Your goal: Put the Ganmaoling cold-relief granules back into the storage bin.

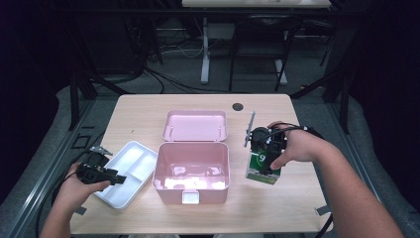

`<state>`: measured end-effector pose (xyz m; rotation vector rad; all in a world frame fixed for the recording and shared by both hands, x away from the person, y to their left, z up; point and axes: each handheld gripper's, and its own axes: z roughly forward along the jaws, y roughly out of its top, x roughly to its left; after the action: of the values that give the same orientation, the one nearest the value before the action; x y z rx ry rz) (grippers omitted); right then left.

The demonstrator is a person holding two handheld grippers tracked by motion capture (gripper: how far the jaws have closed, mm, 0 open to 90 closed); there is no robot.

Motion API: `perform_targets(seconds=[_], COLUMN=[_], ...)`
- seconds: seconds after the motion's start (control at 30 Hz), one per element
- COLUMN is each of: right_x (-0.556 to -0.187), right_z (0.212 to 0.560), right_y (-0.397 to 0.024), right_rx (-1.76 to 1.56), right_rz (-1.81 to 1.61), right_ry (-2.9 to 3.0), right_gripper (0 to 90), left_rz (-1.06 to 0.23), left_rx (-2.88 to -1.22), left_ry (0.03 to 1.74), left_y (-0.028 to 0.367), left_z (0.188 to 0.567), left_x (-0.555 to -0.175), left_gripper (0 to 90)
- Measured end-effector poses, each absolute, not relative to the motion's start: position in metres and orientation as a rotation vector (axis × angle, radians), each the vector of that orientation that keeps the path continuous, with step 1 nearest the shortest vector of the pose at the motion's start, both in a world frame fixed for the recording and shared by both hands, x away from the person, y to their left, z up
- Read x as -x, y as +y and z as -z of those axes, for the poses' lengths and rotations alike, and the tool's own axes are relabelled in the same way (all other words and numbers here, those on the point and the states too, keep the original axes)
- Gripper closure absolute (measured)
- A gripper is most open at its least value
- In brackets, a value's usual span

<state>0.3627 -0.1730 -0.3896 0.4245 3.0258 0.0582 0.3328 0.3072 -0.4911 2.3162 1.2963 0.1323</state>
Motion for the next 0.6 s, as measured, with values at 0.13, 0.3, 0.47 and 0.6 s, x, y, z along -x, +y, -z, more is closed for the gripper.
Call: perform_targets(seconds=[0.13, 0.3, 0.47, 0.6], right_x=[-0.365, -0.366, -0.365, -0.365], right_z=[0.383, 0.374, 0.36, 0.346], right_y=[-0.164, -0.156, -0.149, -0.142], right_rx=[-0.392, -0.363, -0.338, -0.319], right_rz=[-0.053, -0.059, -0.059, -0.075], right_ry=[3.034, 3.031, 3.026, 3.018], right_gripper=[17.6, 17.6, 17.6, 17.7], left_rz=[-0.128, -0.127, -0.127, -0.121], left_rx=[-2.314, -2.313, -2.313, -2.319], left_ry=[1.297, 1.296, 1.296, 1.296], left_y=[0.308, 0.309, 0.309, 0.308], left_z=[0.491, 0.492, 0.492, 0.493], left_x=[-0.333, -0.333, -0.333, -0.334], left_gripper=[51.9, 51.9, 51.9, 51.9])
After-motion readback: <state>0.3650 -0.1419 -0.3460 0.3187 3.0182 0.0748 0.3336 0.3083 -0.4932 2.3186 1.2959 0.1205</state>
